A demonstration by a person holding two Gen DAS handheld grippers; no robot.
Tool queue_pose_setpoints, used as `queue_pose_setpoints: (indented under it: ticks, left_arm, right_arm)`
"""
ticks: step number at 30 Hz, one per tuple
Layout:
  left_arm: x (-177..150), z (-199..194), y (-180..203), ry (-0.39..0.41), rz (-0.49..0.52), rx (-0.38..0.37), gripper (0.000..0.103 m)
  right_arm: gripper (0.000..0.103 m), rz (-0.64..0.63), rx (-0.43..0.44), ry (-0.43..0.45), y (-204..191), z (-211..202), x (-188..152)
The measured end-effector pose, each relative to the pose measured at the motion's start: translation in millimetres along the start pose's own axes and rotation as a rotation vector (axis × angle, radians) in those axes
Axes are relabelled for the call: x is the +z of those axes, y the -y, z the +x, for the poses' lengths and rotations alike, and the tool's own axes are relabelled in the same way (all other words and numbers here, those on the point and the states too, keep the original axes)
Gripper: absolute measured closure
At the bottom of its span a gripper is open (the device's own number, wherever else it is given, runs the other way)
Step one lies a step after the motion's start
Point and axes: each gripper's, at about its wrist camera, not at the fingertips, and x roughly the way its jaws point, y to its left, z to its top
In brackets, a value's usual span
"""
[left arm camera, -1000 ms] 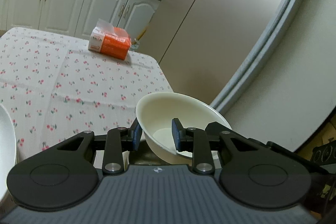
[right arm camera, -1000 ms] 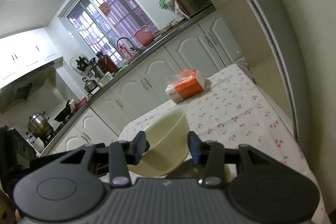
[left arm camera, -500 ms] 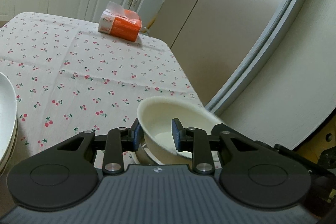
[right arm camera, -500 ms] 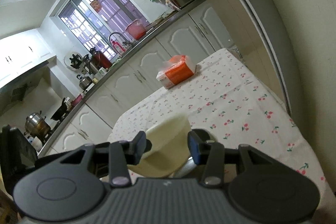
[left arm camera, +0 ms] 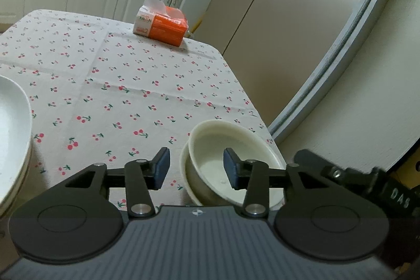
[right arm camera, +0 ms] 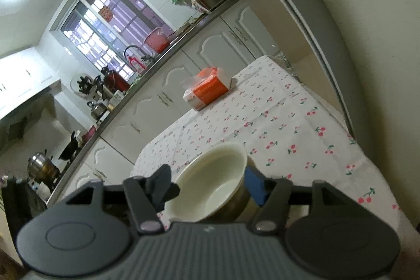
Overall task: Organize plates and bowls
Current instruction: 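Lift the nested bowls with both grippers and carry toward the white plates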
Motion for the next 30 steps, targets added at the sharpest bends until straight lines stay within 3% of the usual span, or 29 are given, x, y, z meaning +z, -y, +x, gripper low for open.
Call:
queue_pose_setpoints:
  ticks: [4, 9, 13, 17, 19, 24, 30]
  left_arm:
    - [-3, -11, -2, 0.009, 0.032, 0.015, 0.037]
    - [-1, -16, -5, 0.008, 0.025, 0.011, 0.024]
    - [4, -13, -4, 0.012, 0.031, 0.023, 0.012]
    - [8, -1, -3, -0.015, 0.006, 0.035, 0.01]
    - [9, 6, -2, -0.027, 0.005, 0.038, 0.01]
    - [8, 21, -1, -0.057, -0.004, 0.053, 0.013]
    - [4, 41, -2, -0.1, -0.023, 0.073, 0.049]
  right_arm:
    - [0.019, 0.031, -0.031, 0.029, 2, -7, 5]
    - [0.011, 0.09, -0.051, 0.037, 12, -10, 8]
    - [0.016, 0.135, -0.038, 0.014, 20, -6, 8]
    - [0.022, 0.11, -0.055, 0.006, 18, -3, 9]
    - [0.032, 0.11, -0.058, -0.001, 19, -1, 9]
    - [0.038, 0.124, -0.051, -0.048, 23, 9, 4]
    - [0.048, 0.155, -0.054, -0.082, 30, 17, -2]
